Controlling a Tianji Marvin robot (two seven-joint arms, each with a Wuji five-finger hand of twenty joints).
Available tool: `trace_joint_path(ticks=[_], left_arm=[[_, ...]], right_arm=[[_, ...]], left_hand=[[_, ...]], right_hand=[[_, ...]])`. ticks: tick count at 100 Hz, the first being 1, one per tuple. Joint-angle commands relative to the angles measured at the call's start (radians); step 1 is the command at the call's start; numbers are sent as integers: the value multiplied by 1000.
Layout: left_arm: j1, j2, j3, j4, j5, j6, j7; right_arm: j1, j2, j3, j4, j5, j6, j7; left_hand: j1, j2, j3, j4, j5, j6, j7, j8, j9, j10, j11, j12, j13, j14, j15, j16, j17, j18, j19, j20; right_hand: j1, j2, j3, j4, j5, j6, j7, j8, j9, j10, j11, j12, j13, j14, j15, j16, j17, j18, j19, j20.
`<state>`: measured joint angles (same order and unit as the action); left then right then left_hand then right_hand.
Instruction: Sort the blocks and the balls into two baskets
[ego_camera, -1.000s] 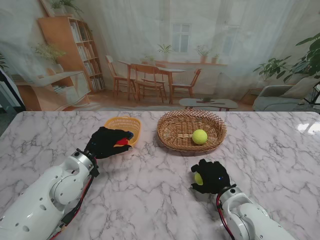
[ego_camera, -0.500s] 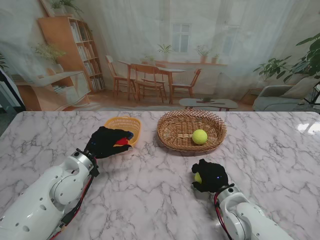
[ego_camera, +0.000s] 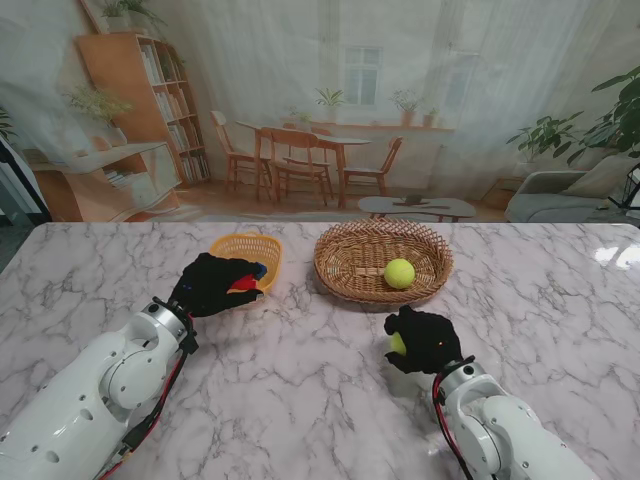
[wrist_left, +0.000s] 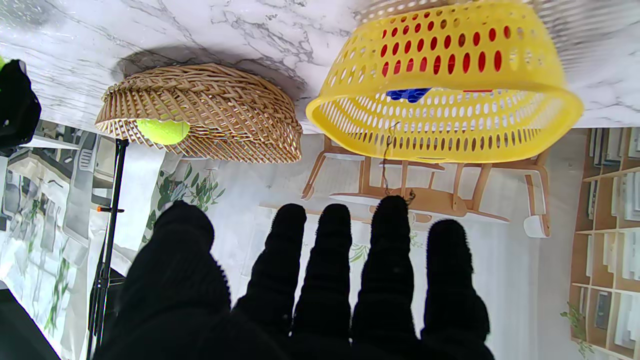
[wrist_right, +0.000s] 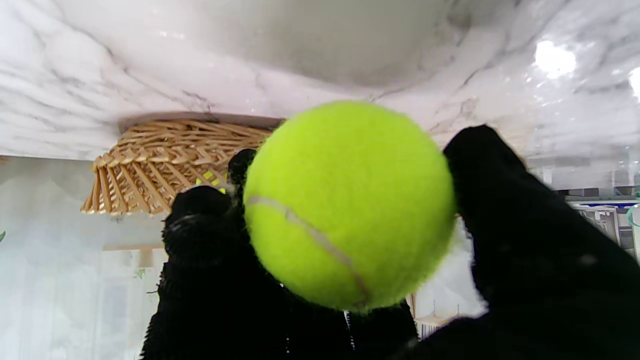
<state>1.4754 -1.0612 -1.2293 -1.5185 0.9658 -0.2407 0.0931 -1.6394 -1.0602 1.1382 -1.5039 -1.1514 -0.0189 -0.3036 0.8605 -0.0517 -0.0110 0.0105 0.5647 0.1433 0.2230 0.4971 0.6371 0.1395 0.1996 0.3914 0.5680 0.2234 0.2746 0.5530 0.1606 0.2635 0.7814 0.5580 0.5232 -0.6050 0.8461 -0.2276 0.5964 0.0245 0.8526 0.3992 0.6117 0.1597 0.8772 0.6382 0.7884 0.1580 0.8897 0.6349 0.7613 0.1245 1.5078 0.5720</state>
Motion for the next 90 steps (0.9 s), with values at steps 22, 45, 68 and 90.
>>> trace_joint_path(ticks=[22,45,68,90], left_arm=[[-3,-1,5,4,-1,-1,-12],[-3,-1,5,4,-1,-1,-13],[-3,-1,5,5,-2,-3,-9],[-4,-1,6,6,-2,-4,-9]], right_arm=[[6,5,31,-35,-11,-36,17],[53,7,27,-37,-5,-73,50],[117,10,5,-35,4,-119,93],[192,7,-31,-17,39,-152,126]], left_hand=[[5,38,-12,-11,6,3,-1,-6,-1,4,-3,7,-10,7,2,1,-15,17,-5,12],[5,38,-12,-11,7,3,0,-5,-1,2,-3,7,-11,7,2,1,-15,18,-5,13],[5,38,-12,-11,8,4,1,-5,-1,3,-3,8,-11,7,2,1,-15,18,-4,13],[5,38,-12,-11,8,3,1,-5,-1,4,-3,8,-11,6,2,1,-14,18,-4,13]], right_hand=[[215,15,139,18,2,-25,32,-30,13,-4,16,16,89,-120,129,30,38,-88,29,-12],[211,14,137,17,4,-27,37,-33,15,-5,12,15,88,-118,126,29,36,-85,26,-13],[211,18,134,18,5,-30,41,-37,18,-7,10,14,89,-117,124,29,33,-81,22,-13],[212,20,131,18,5,-33,44,-40,23,-10,6,13,89,-117,123,29,31,-77,19,-12]])
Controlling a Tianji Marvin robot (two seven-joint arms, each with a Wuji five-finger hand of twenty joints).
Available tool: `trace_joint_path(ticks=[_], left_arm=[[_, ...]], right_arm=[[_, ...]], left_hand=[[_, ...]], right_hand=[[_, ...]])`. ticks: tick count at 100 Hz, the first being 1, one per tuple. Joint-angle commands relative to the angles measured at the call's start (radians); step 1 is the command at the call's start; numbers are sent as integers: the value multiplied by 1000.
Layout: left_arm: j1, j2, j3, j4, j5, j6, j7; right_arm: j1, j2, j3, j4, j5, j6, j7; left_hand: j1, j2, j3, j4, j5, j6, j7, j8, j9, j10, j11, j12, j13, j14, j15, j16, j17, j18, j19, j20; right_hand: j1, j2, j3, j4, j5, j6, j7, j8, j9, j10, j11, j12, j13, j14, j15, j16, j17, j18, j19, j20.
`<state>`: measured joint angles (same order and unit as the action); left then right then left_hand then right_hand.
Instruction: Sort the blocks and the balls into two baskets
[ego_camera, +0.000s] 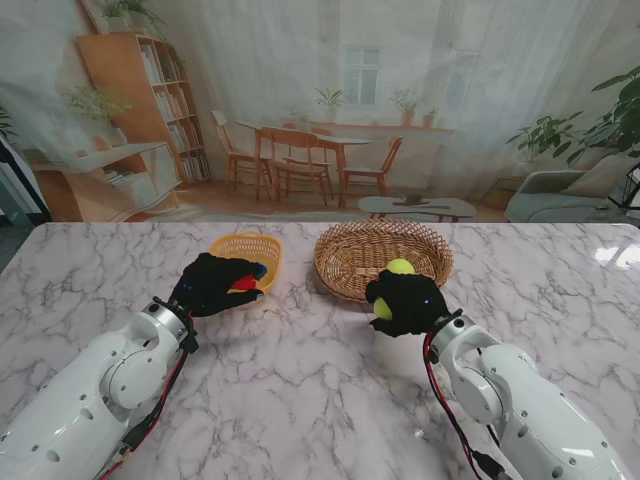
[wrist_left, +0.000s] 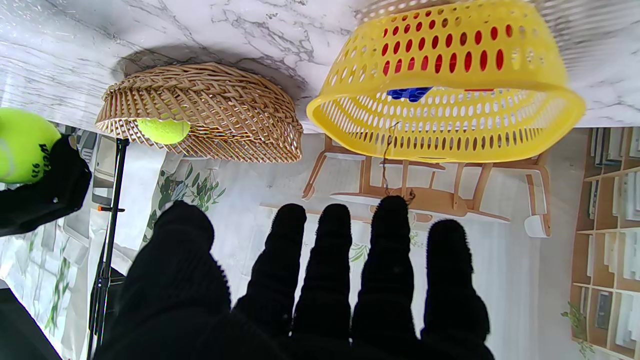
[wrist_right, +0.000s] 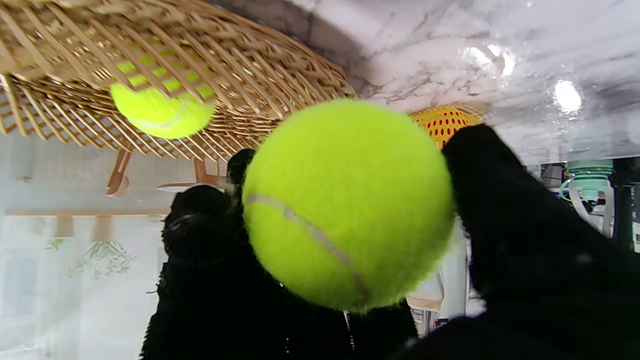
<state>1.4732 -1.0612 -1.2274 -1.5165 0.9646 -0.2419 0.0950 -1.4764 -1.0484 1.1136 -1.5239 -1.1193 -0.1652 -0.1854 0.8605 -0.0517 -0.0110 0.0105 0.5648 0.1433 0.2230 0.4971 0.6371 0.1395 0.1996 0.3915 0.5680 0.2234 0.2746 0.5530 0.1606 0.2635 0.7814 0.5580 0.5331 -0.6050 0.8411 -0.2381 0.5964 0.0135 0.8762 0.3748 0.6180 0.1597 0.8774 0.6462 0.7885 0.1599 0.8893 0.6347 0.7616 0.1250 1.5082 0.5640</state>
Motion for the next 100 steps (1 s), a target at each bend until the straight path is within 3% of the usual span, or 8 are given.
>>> trace_joint_path(ticks=[1,48,100], left_arm=[[-2,-1,4,4,-1,-3,-11],[1,-2,1,3,-4,-5,-9],[3,-2,-2,1,-6,-5,-9]], right_arm=[[33,-5,-9,5,9,-7,9],[268,-17,-162,124,112,-29,96],[539,-71,-368,390,289,85,97]], left_hand=[[5,38,-12,-11,9,3,1,-5,-1,3,-3,8,-11,6,2,1,-14,18,-4,13],[5,37,-12,-11,9,5,1,-5,0,3,-2,8,-11,6,3,2,-15,18,-4,13],[6,39,-11,-11,9,4,2,-4,-1,2,-2,8,-11,7,3,2,-15,17,-5,13]], right_hand=[[202,21,136,29,5,-22,20,-15,17,-10,6,5,88,-119,124,29,31,-78,19,-4],[194,25,132,30,3,-29,24,-18,12,-15,-1,4,84,-122,107,23,21,-69,7,-4],[180,46,112,29,-6,-30,20,-26,-8,-16,-26,-20,62,-114,48,4,-18,-32,-46,-3]])
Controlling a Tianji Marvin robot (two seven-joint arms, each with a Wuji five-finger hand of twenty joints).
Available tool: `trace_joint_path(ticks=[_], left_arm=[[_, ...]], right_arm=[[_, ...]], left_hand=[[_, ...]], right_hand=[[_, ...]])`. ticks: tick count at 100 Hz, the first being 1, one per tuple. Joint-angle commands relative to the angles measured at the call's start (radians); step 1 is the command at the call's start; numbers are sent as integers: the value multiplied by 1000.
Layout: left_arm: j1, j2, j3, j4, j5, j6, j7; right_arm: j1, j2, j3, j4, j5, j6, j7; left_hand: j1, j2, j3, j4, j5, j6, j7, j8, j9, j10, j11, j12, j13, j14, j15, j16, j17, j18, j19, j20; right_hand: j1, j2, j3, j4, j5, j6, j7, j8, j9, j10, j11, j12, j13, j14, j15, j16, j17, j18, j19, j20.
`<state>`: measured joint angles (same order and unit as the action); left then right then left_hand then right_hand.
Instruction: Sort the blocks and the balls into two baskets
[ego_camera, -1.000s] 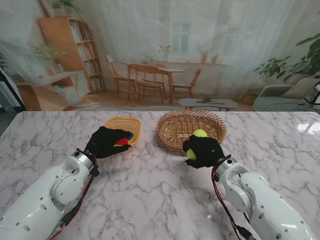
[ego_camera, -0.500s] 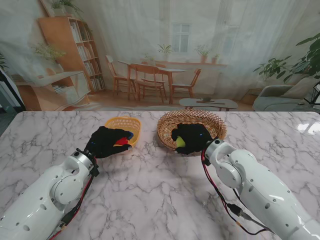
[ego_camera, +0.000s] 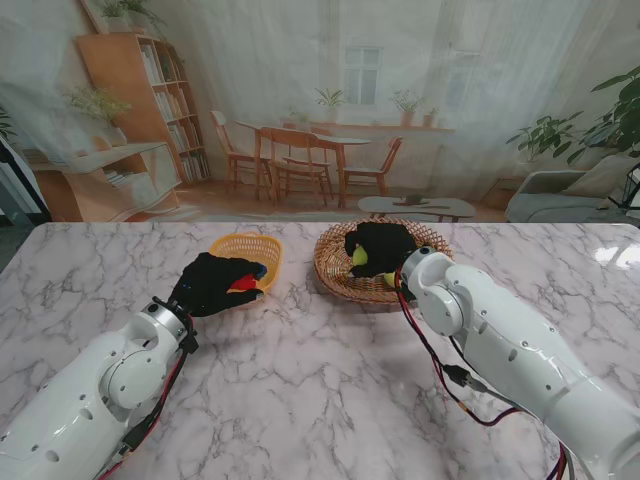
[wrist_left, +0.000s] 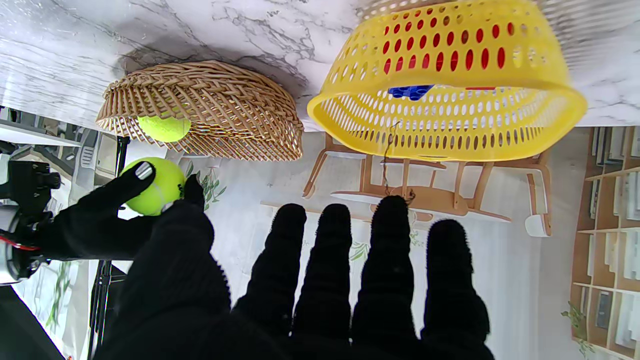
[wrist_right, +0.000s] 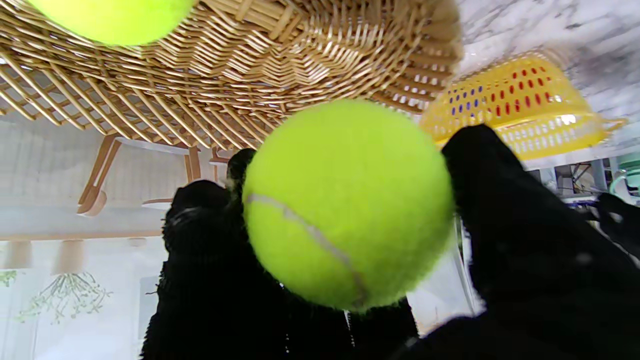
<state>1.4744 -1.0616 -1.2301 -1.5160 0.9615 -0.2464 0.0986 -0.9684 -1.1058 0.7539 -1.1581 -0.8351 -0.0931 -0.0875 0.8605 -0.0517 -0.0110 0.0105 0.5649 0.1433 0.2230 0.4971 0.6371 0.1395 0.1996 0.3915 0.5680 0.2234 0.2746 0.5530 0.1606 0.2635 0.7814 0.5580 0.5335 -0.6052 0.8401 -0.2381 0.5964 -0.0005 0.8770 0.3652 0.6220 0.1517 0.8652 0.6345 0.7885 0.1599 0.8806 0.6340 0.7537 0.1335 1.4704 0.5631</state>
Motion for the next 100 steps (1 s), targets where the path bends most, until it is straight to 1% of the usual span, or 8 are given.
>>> trace_joint_path(ticks=[1,25,42,55,64,78,89,100], left_arm=[[2,-1,0,0,-3,-1,-13],[2,-2,-3,4,-4,-4,-10],[3,-2,-5,5,-4,-3,-8],[2,-2,-4,6,-5,-5,-8],[3,-2,-5,5,-5,-5,-9],[3,-2,-6,5,-4,-6,-7],[3,-2,-5,5,-4,-6,-9],[3,-1,-4,4,-3,-6,-11]], right_arm=[[36,-15,-14,30,8,15,-2],[150,-66,-142,179,87,40,-56],[209,-106,-204,282,166,62,-57],[238,-134,-245,355,203,71,-69],[246,-143,-263,379,213,76,-69],[246,-146,-268,391,217,79,-76],[240,-142,-256,381,215,78,-78],[230,-135,-241,362,212,79,-72]], left_hand=[[5,39,-12,-11,9,4,2,-4,-1,2,-2,8,-11,8,3,2,-15,17,-5,13],[4,38,-12,-11,9,3,2,-4,-1,2,-2,8,-12,7,2,1,-15,17,-4,13],[5,38,-11,-11,10,3,2,-4,-1,2,-2,8,-10,6,3,2,-15,18,-4,13],[5,39,-12,-11,9,3,2,-4,-1,2,-2,8,-11,6,2,2,-15,18,-4,13],[5,39,-12,-11,9,3,2,-4,-2,2,-2,8,-12,7,2,2,-16,18,-5,13],[5,38,-12,-11,10,2,2,-4,-1,2,-2,8,-11,6,3,2,-16,18,-5,13],[4,39,-12,-11,10,4,2,-4,-1,3,-3,8,-12,7,1,1,-17,18,-6,12],[5,38,-12,-11,14,2,4,-3,0,3,-3,8,-11,7,2,1,-16,18,-6,12]], right_hand=[[179,47,112,29,-6,-17,19,-17,-13,-8,-14,-9,61,-113,56,4,-11,-40,-10,-2],[143,92,76,26,-19,-15,5,-19,-35,-6,-19,-24,43,-109,28,-6,-41,-11,-48,1],[114,118,55,35,-25,-9,-33,-19,-56,-1,-44,-53,17,-97,-22,-30,-72,12,-88,0],[42,145,45,73,-27,2,-108,17,-82,10,-92,-111,-16,-71,-119,-85,-124,62,-146,-9],[-17,164,40,135,-31,11,-181,87,-114,23,-151,-177,-46,-42,-211,-140,-176,100,-187,-26],[-85,179,-5,139,-85,16,-264,102,-177,30,-225,-254,-127,-3,-333,-202,-296,146,-255,-53],[-140,212,-56,144,-124,28,-321,89,-209,35,-278,-317,-203,37,-487,-304,-411,189,-356,-148],[-183,235,-111,146,-138,30,-348,82,-226,36,-308,-335,-248,52,-546,-351,-474,201,-384,-193]])
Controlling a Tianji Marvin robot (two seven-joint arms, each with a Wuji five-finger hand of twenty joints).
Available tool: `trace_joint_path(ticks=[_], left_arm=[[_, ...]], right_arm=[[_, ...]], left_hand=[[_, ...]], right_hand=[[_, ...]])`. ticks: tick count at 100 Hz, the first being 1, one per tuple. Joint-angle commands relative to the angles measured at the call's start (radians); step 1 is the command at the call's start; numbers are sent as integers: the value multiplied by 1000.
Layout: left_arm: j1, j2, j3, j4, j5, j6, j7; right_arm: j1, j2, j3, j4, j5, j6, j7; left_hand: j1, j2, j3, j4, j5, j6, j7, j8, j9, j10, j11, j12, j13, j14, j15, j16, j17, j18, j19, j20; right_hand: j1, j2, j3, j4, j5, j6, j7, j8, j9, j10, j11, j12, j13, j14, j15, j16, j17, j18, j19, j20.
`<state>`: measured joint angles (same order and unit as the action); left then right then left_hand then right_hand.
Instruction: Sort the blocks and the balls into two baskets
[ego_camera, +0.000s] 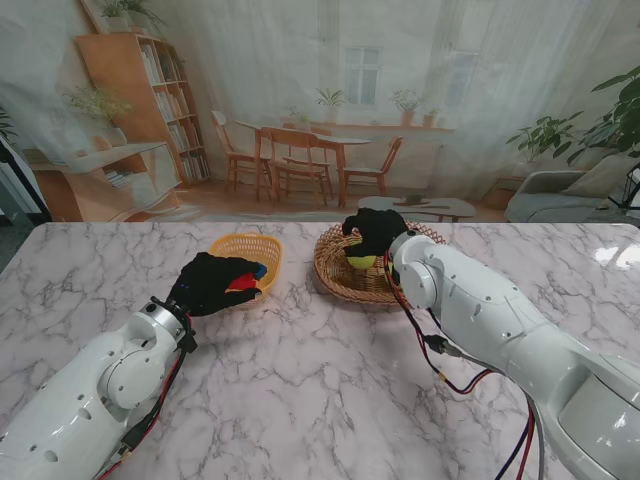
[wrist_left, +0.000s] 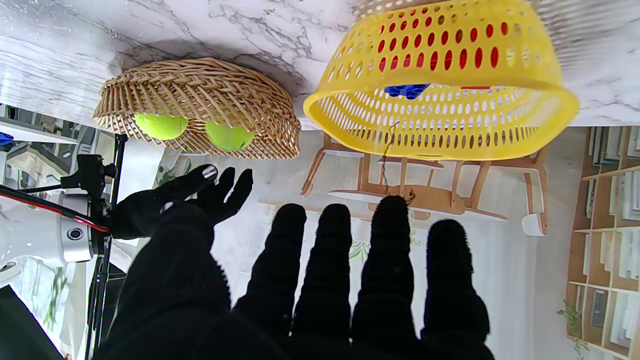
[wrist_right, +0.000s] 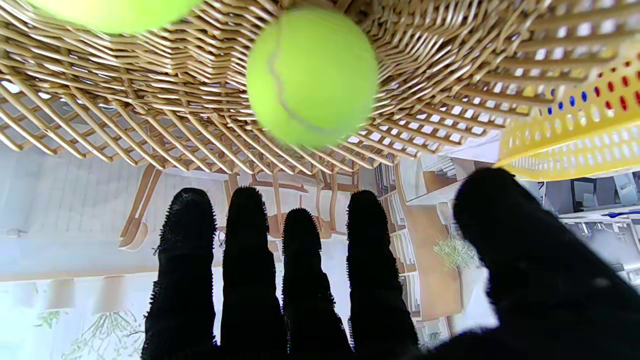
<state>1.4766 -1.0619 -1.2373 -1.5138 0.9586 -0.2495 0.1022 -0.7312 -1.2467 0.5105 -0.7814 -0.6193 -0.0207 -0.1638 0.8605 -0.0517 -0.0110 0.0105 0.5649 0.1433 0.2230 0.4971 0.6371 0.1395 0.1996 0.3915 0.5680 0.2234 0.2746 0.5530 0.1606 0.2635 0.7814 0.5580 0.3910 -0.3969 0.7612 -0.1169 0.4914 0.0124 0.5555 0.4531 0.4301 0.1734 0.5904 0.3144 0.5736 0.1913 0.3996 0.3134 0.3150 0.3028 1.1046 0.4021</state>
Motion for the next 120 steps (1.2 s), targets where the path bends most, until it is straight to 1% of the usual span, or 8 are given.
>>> trace_joint_path(ticks=[1,22,45,61,96,104,106,120], left_arm=[[0,-1,3,2,0,-3,-14],[1,-1,4,2,0,-2,-13],[0,-2,5,2,-5,0,-15],[0,-5,8,2,-26,3,-17],[-10,-11,22,17,-46,2,9],[-12,-20,27,26,-104,-9,12],[-13,-22,30,27,-116,-10,12],[-22,-23,45,40,-125,0,12]], right_arm=[[-9,6,4,-17,-4,6,5],[-49,35,63,-103,-26,1,26],[-166,99,219,-323,-90,18,123],[-272,121,326,-457,-124,1,134],[-471,134,476,-671,-115,-74,128],[-504,133,489,-694,-106,-96,112],[-510,132,490,-695,-103,-101,106],[-538,126,486,-674,-101,-131,57]], left_hand=[[4,38,-12,-11,14,1,4,-3,0,2,-3,8,-11,7,2,1,-16,19,-6,13],[5,38,-12,-11,17,1,6,-2,-1,3,-3,7,-12,6,2,1,-16,19,-6,13],[4,39,-12,-12,18,0,7,-2,0,1,-3,8,-13,6,1,1,-16,18,-6,13],[5,37,-12,-12,21,0,8,-2,1,-4,-2,8,-18,5,-2,-1,-19,17,-7,12],[8,39,-12,-13,26,-14,14,2,-42,-8,-11,4,-68,-3,-20,-10,-36,6,-17,10],[12,41,-10,-12,33,-25,19,4,-47,-13,-11,4,-74,-4,-21,-12,-44,4,-21,8],[13,41,-11,-12,33,-25,20,5,-49,-13,-10,4,-80,10,-22,-12,-46,4,-22,8],[12,42,-12,-12,31,-20,22,6,-55,-9,-7,5,-76,-5,-17,-11,-44,5,-20,12]], right_hand=[[-42,27,-36,25,-33,16,-28,-6,-35,14,-35,-15,-34,21,-66,-32,-38,32,-19,-34],[-53,41,-78,29,-41,10,-42,-5,-45,10,-41,-18,-65,3,-69,-35,-91,25,-26,-46],[-54,105,-202,44,-56,10,-116,-10,-68,5,-107,-47,-108,0,-116,-47,-143,24,-62,-49],[-36,114,-224,50,-38,12,-127,-10,-60,10,-115,-50,-113,4,-121,-46,-148,23,-64,-43],[-19,126,-270,58,-16,3,-146,-5,-10,-4,-122,-53,-74,-1,-121,-41,-135,29,-65,-33],[-15,131,-283,61,-13,-7,-162,-9,11,-15,-134,-57,-51,-6,-125,-38,-124,34,-65,-29],[-16,132,-285,61,-12,-10,-164,-9,15,-19,-134,-57,-47,-7,-126,-38,-122,35,-65,-28],[-22,143,-294,62,-9,-21,-169,-12,37,-31,-140,-58,-13,-20,-124,-33,-105,39,-62,-24]])
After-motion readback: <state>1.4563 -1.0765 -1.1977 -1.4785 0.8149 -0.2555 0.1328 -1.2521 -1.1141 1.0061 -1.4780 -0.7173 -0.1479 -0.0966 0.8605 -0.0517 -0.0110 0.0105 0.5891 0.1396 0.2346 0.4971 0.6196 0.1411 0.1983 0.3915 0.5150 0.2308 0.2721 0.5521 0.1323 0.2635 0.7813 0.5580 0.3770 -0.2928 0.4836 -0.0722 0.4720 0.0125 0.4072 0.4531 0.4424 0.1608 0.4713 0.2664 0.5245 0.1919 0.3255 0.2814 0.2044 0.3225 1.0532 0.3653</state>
